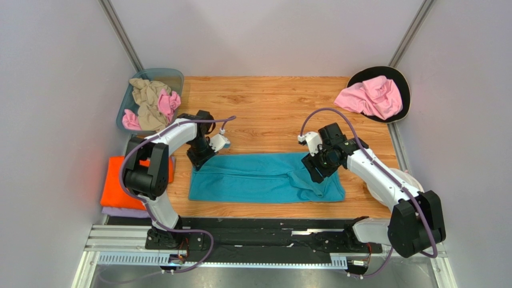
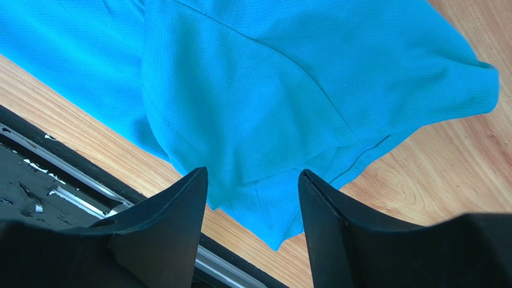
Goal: Fold and stack the t-shirts
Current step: Fold the tshirt
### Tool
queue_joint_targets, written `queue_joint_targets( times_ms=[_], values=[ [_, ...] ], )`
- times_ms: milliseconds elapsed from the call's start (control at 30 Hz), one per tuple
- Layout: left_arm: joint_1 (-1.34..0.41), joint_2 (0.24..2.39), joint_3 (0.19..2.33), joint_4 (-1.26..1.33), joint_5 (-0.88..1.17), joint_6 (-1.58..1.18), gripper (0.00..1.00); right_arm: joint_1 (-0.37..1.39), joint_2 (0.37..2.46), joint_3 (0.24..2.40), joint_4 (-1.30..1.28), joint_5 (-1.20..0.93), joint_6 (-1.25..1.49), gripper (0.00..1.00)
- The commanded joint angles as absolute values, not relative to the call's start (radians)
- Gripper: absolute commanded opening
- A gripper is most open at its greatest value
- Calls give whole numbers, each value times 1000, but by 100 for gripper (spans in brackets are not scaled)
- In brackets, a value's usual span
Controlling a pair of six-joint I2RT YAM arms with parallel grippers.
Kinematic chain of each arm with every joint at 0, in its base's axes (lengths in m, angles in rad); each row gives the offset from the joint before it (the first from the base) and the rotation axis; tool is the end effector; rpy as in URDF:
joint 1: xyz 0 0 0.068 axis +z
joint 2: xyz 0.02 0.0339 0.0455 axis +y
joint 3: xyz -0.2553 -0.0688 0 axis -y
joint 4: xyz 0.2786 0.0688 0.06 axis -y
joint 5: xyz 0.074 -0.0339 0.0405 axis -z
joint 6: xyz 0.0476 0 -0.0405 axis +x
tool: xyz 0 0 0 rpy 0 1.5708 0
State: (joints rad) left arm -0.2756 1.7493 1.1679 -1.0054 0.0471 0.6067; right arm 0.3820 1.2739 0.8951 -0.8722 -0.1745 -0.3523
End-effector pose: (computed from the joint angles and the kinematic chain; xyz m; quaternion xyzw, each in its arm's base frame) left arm 0.3161 -0.0917 0.1403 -0.4267 -0.9041 0.0245 0.0040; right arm 0.2422 0.1062 0.1956 -0.3660 0.9130 0.0884 0.1573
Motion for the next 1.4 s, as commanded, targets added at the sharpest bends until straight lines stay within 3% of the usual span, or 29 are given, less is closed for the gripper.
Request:
queue_joint_targets(
  times_ms=[0,933,1067,1133,1167,1367],
  values=[
    [-281,1764,1189,-1015,61,597,0,394,1267,903,-845,-153,-348,62],
    [-281,1773,1238,-1075,32,624,3,416,1505,930,-770,-100,-442,61],
    [-281,1747,1210,-1078,63,626,26,416,1503,916,-765,-92,-448,60],
    [-281,1727,1204,-1078,81,626,77,414,1502,911,-764,-89,-449,60],
    [-281,1720,1203,-1083,90,626,95,416,1505,910,-762,-87,-449,60],
    [-281,1672,1241,-1107,155,634,96,414,1520,910,-758,-80,-451,59]
  ],
)
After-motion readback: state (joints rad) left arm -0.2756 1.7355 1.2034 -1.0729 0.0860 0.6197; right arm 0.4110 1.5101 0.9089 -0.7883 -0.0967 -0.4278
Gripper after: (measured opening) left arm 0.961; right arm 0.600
